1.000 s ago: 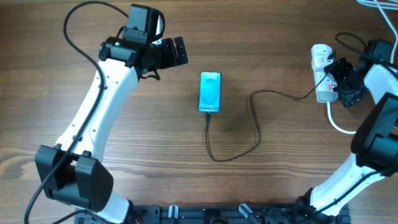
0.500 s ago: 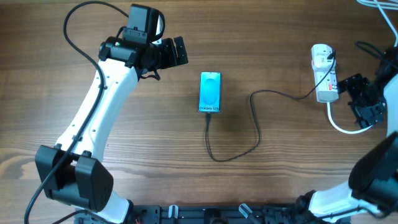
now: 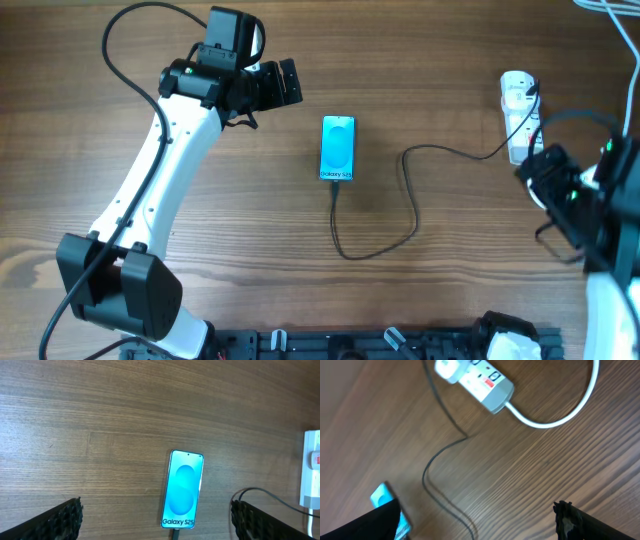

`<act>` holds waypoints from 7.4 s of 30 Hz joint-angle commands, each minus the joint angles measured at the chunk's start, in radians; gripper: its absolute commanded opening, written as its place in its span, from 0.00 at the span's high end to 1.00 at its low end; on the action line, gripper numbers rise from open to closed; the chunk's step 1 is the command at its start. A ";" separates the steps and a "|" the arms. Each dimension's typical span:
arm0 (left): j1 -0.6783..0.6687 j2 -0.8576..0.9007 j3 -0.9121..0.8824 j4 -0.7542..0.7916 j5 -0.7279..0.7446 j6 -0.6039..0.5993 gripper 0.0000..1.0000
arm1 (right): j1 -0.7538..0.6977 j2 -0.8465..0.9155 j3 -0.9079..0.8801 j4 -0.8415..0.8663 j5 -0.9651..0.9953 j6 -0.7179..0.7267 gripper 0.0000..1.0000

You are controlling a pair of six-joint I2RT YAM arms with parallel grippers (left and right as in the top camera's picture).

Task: Plug charger to phone and switch on socket

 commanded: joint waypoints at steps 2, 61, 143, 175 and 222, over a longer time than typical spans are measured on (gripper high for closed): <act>0.001 0.006 -0.001 0.000 -0.012 -0.012 0.00 | 0.008 -0.136 -0.050 -0.004 -0.010 0.030 0.00; 0.001 0.006 -0.001 0.000 -0.012 -0.012 0.00 | 0.260 -0.953 -0.939 0.945 -0.254 -0.481 0.00; -0.012 -0.204 -0.457 0.047 -0.214 -0.013 0.00 | 0.310 -0.952 -1.096 1.124 -0.113 -0.602 0.00; 0.296 -1.240 -1.212 0.265 0.087 0.108 0.00 | 0.310 -0.952 -1.096 1.124 -0.113 -0.602 0.00; 0.304 -1.728 -1.567 0.772 -0.117 0.225 0.00 | 0.310 -0.952 -1.096 1.125 -0.113 -0.602 0.00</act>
